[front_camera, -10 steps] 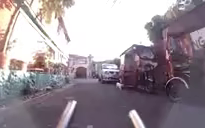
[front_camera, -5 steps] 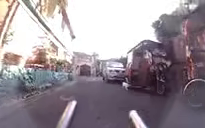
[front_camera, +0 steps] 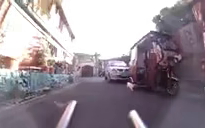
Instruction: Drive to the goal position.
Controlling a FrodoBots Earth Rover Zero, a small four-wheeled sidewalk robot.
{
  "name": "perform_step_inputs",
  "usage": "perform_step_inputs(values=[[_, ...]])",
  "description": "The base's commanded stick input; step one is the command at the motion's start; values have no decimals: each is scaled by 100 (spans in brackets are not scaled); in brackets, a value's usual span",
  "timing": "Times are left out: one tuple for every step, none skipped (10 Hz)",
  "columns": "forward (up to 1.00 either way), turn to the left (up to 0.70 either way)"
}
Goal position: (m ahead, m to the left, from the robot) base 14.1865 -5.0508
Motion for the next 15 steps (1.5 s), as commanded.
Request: perform_step_inputs(values=[[85, 0], [85, 0], [85, 0], [85, 0], [85, 0], [85, 0], [85, 0], [85, 0], [85, 0], [85, 0], [85, 0], [85, 0], [85, 0], [85, 0], [85, 0]])
